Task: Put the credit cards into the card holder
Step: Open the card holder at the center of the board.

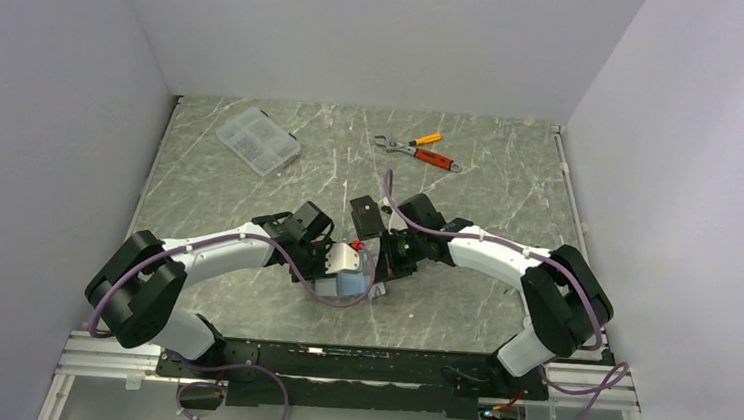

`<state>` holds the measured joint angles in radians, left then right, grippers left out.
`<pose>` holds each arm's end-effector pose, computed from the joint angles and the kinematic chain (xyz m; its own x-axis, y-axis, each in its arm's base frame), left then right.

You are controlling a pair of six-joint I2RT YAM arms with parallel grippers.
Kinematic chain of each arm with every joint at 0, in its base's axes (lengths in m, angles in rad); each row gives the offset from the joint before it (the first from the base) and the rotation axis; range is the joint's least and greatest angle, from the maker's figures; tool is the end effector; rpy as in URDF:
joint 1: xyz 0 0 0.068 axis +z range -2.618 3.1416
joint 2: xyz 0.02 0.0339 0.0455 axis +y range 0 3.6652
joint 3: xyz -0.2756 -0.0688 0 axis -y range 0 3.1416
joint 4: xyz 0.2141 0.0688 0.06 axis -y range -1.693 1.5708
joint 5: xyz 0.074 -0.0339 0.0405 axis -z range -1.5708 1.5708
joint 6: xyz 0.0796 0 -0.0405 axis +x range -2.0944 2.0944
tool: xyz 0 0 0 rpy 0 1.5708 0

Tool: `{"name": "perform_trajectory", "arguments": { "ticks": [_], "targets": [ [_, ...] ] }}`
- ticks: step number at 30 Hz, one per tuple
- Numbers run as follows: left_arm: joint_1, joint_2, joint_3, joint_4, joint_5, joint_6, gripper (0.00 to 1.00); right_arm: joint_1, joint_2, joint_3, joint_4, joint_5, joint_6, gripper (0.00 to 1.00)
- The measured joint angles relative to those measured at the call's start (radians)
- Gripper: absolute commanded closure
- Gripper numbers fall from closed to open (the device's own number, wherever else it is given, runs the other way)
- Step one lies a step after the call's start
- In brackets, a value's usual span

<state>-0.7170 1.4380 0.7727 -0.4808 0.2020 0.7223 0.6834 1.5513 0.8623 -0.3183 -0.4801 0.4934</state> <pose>0.1792 -0.1774 0.1632 -0.0485 0.9015 -0.4300 0.9838 0.1175 0.1353 0.2057 0.2150 0.1770 -0.9332 -0.2182 -0.2855 -0.3513 0.7214 0.5969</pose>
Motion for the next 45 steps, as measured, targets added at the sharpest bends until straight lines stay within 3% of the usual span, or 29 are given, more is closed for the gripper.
{"name": "perform_trajectory", "arguments": {
  "ticks": [18,27,45],
  "targets": [
    [-0.003,0.007,0.0,0.006,-0.014,0.004,0.64,-0.044,0.017,-0.042,-0.023,-0.003,-0.03,1.0],
    [-0.003,0.007,0.0,0.006,-0.018,0.019,0.64,-0.039,-0.071,-0.039,-0.041,0.005,-0.035,1.0],
    [-0.003,0.027,0.0,0.025,-0.04,0.026,0.65,-0.01,0.032,-0.039,-0.038,-0.002,-0.048,1.0]
  ]
}}
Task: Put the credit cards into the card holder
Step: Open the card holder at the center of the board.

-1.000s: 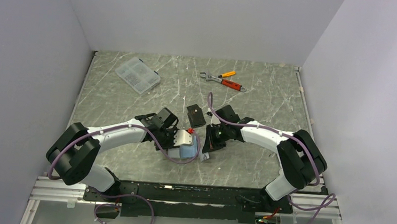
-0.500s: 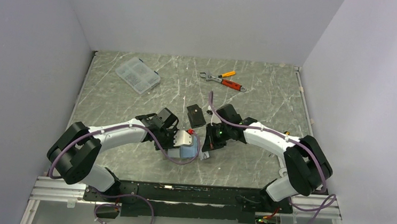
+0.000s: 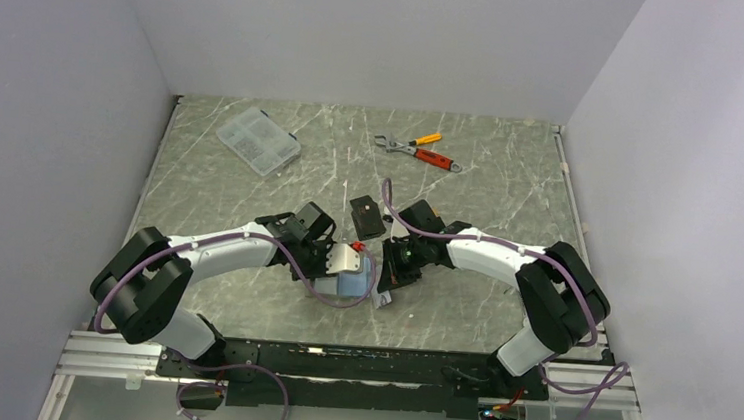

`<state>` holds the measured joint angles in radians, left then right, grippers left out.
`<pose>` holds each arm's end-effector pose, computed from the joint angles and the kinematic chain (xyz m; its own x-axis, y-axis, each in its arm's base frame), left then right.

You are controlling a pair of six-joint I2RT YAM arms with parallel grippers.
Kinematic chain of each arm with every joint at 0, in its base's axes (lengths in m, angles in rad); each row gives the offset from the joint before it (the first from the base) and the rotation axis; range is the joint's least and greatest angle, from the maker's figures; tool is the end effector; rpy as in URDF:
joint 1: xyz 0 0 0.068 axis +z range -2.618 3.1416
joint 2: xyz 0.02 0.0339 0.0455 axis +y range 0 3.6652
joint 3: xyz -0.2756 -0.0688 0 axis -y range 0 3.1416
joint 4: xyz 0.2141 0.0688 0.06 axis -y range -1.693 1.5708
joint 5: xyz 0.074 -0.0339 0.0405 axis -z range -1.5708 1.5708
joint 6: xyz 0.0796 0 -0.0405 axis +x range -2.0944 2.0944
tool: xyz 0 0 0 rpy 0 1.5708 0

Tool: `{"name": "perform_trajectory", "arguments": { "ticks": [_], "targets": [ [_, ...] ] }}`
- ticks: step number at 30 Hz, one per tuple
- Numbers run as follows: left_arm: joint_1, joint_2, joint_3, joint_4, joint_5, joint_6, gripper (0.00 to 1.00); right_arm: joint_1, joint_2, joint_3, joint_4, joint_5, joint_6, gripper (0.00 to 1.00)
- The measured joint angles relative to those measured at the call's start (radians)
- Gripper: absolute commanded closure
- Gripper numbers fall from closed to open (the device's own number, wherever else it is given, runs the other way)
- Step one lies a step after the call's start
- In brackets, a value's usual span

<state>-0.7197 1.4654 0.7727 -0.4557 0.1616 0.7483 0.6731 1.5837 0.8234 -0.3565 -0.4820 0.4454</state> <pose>0.1845 -0.1788 0.1579 -0.0263 0.9160 -0.4003 0.9798 0.1030 0.1714 0.1986 0.2055 0.1551 -0.9406 -0.2617 -0.2163 -0.3392 0.7522 0.5649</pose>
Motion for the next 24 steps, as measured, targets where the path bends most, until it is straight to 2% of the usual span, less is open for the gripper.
{"name": "perform_trajectory", "arguments": {
  "ticks": [24],
  "targets": [
    [0.0,0.005,0.0,0.004,-0.002,0.003,0.67,0.013,0.004,0.01,0.005,-0.017,0.0,1.0]
  ]
}}
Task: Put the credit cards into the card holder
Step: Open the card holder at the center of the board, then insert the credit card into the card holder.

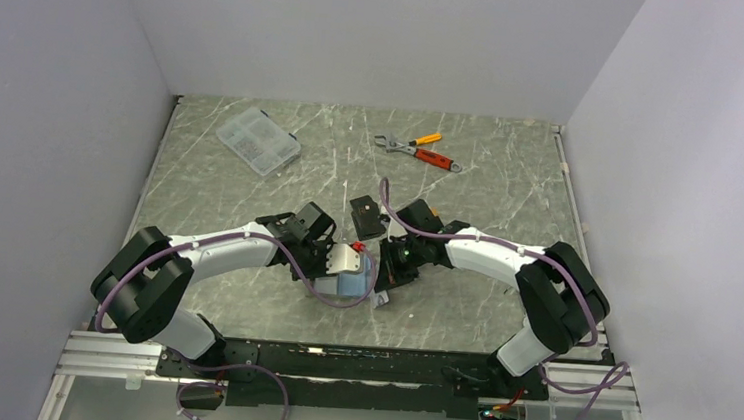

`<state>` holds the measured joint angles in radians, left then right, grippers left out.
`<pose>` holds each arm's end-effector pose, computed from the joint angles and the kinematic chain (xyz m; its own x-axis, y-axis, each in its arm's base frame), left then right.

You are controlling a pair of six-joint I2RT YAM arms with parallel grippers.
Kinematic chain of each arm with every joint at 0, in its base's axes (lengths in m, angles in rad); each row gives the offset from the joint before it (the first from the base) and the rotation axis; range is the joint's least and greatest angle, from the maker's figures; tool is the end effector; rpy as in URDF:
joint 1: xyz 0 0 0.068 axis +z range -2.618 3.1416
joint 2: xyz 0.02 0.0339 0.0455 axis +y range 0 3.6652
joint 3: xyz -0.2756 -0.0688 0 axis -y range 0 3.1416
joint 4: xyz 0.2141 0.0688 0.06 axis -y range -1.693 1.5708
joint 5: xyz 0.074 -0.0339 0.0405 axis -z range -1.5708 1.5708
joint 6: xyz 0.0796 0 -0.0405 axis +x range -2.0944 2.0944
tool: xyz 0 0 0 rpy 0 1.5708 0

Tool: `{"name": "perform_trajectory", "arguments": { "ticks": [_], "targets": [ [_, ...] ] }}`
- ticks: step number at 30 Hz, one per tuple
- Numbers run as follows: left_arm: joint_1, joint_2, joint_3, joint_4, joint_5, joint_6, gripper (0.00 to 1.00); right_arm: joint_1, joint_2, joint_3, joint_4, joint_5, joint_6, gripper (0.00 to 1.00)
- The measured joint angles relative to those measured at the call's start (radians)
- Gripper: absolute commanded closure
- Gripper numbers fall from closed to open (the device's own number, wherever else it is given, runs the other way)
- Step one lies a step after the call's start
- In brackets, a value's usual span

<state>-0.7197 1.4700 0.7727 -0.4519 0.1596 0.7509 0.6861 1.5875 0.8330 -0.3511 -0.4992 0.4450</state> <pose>0.1852 -0.1792 0.1570 -0.0242 0.9170 -0.3981 0.9797 0.1011 0.1732 0.1973 0.2108 0.1575 -0.9351 -0.2772 -0.2207 -0.3544 0.7341 0.5793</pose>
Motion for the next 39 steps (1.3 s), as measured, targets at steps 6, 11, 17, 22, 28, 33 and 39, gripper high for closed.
{"name": "perform_trajectory", "arguments": {
  "ticks": [6,11,17,22,28,33,39],
  "targets": [
    [0.0,0.0,0.0,0.0,0.0,0.001,0.68,0.009,-0.021,0.008,-0.003,0.001,0.0,1.0],
    [0.0,0.0,0.0,0.0,0.0,0.002,0.68,0.015,-0.039,0.026,-0.006,0.0,0.001,1.0],
    [0.0,0.0,0.0,0.0,0.0,0.01,0.68,0.03,-0.041,0.042,0.002,-0.008,0.008,1.0],
    [0.0,0.0,0.0,-0.001,0.0,0.015,0.69,0.04,-0.017,0.056,0.036,-0.031,0.026,1.0],
    [0.0,0.0,0.0,-0.001,0.0,0.017,0.69,0.055,0.046,0.09,0.08,-0.056,0.047,1.0],
    [0.0,-0.005,0.001,-0.005,0.0,0.024,0.69,0.06,0.098,0.106,0.129,-0.077,0.065,1.0],
    [0.013,-0.042,0.019,-0.056,0.001,0.048,0.69,0.066,0.164,0.123,0.181,-0.099,0.088,1.0]
  ]
}}
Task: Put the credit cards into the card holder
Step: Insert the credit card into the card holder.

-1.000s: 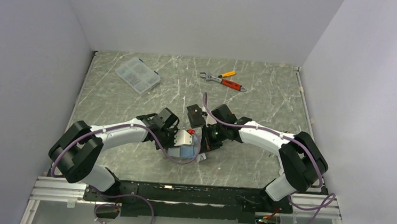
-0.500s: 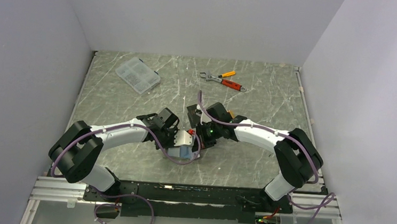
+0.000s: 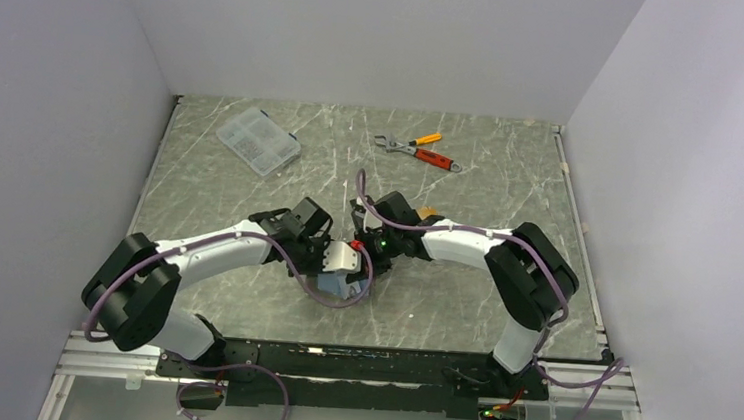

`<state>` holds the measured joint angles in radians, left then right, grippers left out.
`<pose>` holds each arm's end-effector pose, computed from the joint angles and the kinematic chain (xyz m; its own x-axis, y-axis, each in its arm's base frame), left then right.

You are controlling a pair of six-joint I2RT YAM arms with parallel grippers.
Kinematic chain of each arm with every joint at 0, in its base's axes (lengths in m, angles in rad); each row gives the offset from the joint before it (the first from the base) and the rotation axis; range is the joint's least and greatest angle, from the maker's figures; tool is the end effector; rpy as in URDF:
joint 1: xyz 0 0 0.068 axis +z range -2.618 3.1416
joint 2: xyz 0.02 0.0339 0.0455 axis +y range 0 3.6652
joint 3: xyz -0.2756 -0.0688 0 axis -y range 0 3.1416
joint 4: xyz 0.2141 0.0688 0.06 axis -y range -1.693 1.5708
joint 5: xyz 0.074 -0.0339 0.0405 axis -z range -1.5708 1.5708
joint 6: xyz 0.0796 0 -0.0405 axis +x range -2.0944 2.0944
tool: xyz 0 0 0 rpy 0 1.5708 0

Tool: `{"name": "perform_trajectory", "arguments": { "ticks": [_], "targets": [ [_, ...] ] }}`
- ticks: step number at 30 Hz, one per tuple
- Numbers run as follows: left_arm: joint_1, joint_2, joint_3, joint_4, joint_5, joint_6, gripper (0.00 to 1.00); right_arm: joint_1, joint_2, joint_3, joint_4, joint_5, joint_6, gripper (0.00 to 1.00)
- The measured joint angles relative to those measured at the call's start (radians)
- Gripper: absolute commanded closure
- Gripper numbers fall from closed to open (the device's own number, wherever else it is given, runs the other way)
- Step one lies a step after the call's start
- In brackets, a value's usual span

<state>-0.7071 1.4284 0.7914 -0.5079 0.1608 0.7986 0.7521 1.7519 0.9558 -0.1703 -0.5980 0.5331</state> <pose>0.1831 -0.1732 0.1683 0.0124 0.9196 -0.3927 0.9785 0.0698 0.1942 0.2189 0.2662 0.1585 -0.9232 -0.2885 -0.2540 -0.3821 0.6172 0.6878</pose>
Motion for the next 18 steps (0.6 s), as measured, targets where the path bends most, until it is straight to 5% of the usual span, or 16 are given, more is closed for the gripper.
{"name": "perform_trajectory", "arguments": {
  "ticks": [11,18],
  "targets": [
    [0.037,-0.056,0.087,-0.098,0.06,0.022,0.69,0.002,0.053,0.0,0.044,-0.018,0.028,1.0],
    [-0.013,0.072,0.104,-0.059,0.096,0.005,0.69,0.002,0.065,0.001,0.049,-0.026,0.037,1.0]
  ]
}}
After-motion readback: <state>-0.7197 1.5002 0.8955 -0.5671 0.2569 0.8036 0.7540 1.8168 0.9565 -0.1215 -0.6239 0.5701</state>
